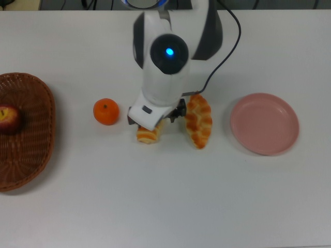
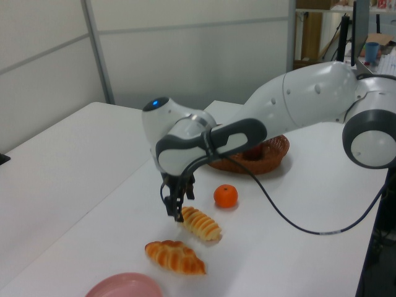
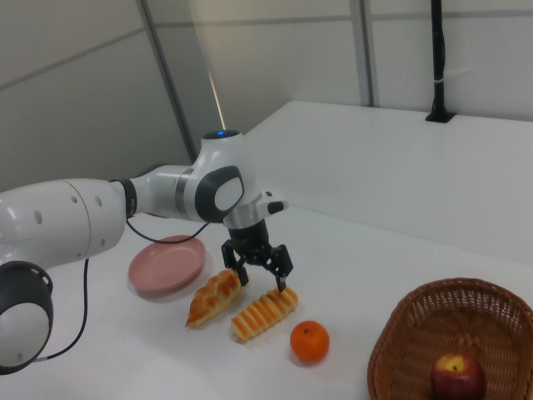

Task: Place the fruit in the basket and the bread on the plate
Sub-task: 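Move the gripper over the striped bread roll and grasp it, then carry the striped roll onto the pink plate and release it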

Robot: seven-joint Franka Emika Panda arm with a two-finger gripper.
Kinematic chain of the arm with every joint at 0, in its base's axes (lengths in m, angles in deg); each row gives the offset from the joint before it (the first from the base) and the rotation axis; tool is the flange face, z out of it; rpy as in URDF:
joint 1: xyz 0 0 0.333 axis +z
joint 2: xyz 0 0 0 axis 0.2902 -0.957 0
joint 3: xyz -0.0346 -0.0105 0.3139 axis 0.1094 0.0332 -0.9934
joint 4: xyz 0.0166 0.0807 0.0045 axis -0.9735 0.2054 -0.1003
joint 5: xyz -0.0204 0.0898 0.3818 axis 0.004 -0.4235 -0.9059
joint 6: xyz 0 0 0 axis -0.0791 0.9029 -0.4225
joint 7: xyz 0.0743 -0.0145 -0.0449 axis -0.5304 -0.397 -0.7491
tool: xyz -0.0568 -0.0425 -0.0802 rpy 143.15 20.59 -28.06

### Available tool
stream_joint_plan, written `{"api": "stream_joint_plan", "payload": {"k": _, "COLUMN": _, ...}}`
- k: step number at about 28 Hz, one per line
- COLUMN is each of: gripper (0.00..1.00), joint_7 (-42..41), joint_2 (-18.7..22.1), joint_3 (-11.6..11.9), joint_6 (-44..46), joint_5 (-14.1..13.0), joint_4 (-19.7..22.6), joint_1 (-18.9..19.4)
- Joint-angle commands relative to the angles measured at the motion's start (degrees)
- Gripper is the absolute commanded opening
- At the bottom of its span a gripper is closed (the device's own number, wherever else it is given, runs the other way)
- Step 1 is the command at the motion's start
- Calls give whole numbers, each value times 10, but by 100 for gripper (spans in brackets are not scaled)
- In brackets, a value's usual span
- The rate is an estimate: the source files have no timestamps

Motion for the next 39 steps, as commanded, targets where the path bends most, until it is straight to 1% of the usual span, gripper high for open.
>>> {"api": "stream_joint_plan", "payload": {"k": 1, "gripper": 100, "joint_7": 1, "joint_2": -6, "joint_3": 9, "joint_6": -1, "joint_5": 1, "joint_4": 5, "joint_1": 11}}
{"api": "stream_joint_plan", "payload": {"k": 2, "gripper": 100, "joint_7": -1, "joint_2": -9, "joint_3": 9, "joint_6": -1, "joint_5": 3, "joint_4": 6, "joint_1": 11}}
{"api": "stream_joint_plan", "payload": {"k": 3, "gripper": 97, "joint_7": 1, "joint_2": -15, "joint_3": 9, "joint_6": 0, "joint_5": 16, "joint_4": 6, "joint_1": 11}}
{"api": "stream_joint_plan", "payload": {"k": 5, "gripper": 74, "joint_7": 2, "joint_2": -16, "joint_3": 9, "joint_6": 0, "joint_5": 26, "joint_4": 6, "joint_1": 11}}
{"api": "stream_joint_plan", "payload": {"k": 7, "gripper": 50, "joint_7": 2, "joint_2": -17, "joint_3": 8, "joint_6": 0, "joint_5": 27, "joint_4": 6, "joint_1": 12}}
{"api": "stream_joint_plan", "payload": {"k": 8, "gripper": 31, "joint_7": 2, "joint_2": -16, "joint_3": 8, "joint_6": 1, "joint_5": 27, "joint_4": 6, "joint_1": 12}}
{"api": "stream_joint_plan", "payload": {"k": 11, "gripper": 4, "joint_7": 3, "joint_2": -16, "joint_3": 8, "joint_6": 3, "joint_5": 27, "joint_4": 6, "joint_1": 12}}
{"api": "stream_joint_plan", "payload": {"k": 12, "gripper": 0, "joint_7": 3, "joint_2": -16, "joint_3": 8, "joint_6": 3, "joint_5": 27, "joint_4": 6, "joint_1": 12}}
{"api": "stream_joint_plan", "payload": {"k": 28, "gripper": 0, "joint_7": 5, "joint_2": -14, "joint_3": 8, "joint_6": 4, "joint_5": 20, "joint_4": 1, "joint_1": 11}}
{"api": "stream_joint_plan", "payload": {"k": 31, "gripper": 0, "joint_7": 8, "joint_2": -7, "joint_3": 8, "joint_6": 5, "joint_5": 18, "joint_4": -1, "joint_1": 11}}
{"api": "stream_joint_plan", "payload": {"k": 33, "gripper": 0, "joint_7": 24, "joint_2": 6, "joint_3": 6, "joint_6": 4, "joint_5": 16, "joint_4": -2, "joint_1": 12}}
{"api": "stream_joint_plan", "payload": {"k": 36, "gripper": 0, "joint_7": 38, "joint_2": 17, "joint_3": -11, "joint_6": 4, "joint_5": 16, "joint_4": -10, "joint_1": 12}}
{"api": "stream_joint_plan", "payload": {"k": 37, "gripper": 0, "joint_7": 45, "joint_2": 23, "joint_3": -28, "joint_6": 5, "joint_5": 16, "joint_4": -25, "joint_1": 12}}
{"api": "stream_joint_plan", "payload": {"k": 39, "gripper": 0, "joint_7": 54, "joint_2": 28, "joint_3": -44, "joint_6": 5, "joint_5": 16, "joint_4": -30, "joint_1": 12}}
